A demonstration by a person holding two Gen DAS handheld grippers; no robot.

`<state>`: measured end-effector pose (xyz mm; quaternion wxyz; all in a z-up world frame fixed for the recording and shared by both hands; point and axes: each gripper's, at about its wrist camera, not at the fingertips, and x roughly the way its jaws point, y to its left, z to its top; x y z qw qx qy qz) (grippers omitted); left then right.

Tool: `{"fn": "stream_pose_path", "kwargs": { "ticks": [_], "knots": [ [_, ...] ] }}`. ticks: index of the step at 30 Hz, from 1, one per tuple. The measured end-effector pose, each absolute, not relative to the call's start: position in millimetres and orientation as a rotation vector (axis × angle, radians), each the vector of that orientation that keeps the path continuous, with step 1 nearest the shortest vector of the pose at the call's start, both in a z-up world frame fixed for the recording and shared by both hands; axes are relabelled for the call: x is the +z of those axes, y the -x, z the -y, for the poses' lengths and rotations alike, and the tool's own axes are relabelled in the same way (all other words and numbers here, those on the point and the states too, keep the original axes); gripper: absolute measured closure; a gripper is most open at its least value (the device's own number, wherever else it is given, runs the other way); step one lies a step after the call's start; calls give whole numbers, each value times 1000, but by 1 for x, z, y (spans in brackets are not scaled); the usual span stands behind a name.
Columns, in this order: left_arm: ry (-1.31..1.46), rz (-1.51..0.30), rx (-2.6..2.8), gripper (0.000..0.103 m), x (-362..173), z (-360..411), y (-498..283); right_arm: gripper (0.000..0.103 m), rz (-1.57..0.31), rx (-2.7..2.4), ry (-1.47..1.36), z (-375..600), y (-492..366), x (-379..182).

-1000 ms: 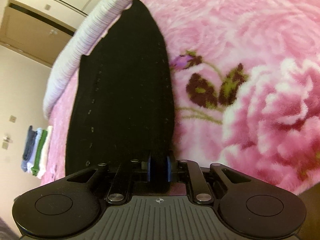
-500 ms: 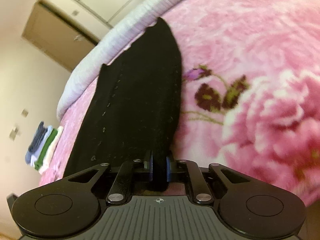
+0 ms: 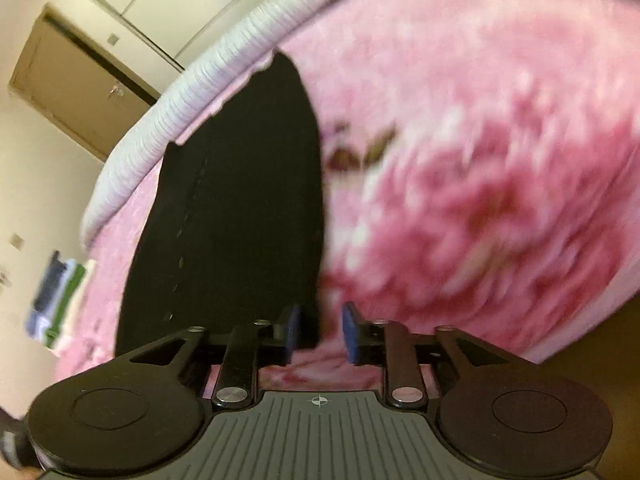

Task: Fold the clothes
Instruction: 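Pull the gripped end edge with both tools to straighten the garment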

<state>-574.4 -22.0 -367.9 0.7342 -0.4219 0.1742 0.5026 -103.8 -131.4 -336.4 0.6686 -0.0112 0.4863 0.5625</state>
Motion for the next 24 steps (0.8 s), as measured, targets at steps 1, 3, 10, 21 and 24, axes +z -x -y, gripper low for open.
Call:
{"fn": "stream_pose_path", "kwargs": {
  "ticks": [1, 3, 10, 21, 24],
  "knots": [
    [886, -390, 1117, 97, -360, 21, 573, 75, -1014, 1271, 76, 128, 106, -324],
    [809, -406, 1118, 97, -347, 10, 561, 73, -871, 1299, 160, 119, 118, -306],
    [690, -562, 1095, 96, -360, -27, 486, 68, -687, 1437, 377, 46, 182, -311],
    [630, -713, 1191, 95, -376, 19, 458, 68, -710, 1260, 573, 68, 218, -337],
    [610, -691, 1185, 95, -358, 36, 458, 68, -692, 1232, 516, 82, 216, -319]
  ]
}}
